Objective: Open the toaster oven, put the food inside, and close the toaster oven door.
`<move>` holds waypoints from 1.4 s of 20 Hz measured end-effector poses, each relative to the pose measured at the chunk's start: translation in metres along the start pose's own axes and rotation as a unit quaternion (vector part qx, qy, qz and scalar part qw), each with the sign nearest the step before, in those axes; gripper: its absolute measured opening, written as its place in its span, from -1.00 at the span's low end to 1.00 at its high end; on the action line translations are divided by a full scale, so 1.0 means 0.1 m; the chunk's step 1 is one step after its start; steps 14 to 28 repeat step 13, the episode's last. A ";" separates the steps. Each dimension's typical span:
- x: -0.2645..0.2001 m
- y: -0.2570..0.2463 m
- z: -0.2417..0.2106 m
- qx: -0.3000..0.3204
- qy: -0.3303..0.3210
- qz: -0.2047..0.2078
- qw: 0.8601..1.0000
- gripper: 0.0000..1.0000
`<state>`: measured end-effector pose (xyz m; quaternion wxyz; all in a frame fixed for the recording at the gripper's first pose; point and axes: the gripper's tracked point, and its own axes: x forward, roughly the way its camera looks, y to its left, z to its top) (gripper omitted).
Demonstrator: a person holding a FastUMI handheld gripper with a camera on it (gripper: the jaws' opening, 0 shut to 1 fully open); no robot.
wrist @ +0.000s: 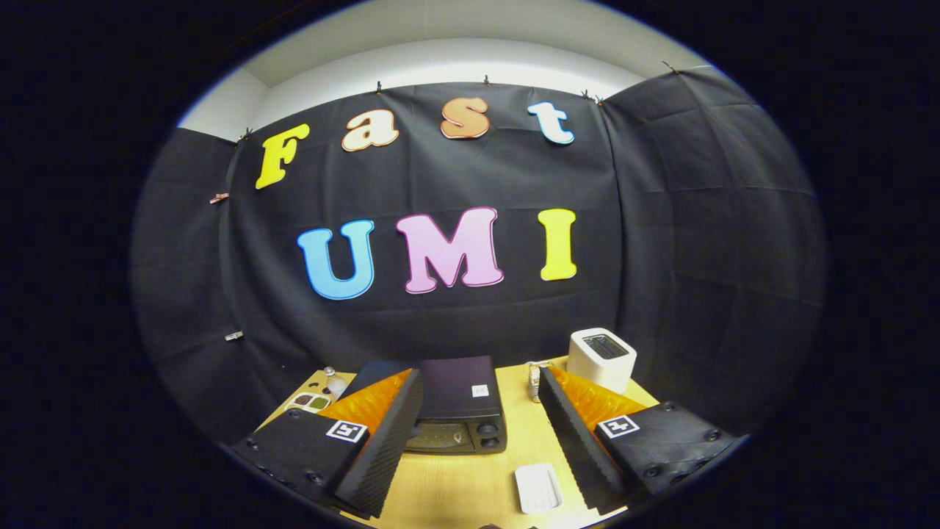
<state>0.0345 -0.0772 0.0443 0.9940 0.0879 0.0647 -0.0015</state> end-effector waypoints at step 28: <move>0.10 0.24 -0.02 -0.005 0.007 0.007 1.000 0.97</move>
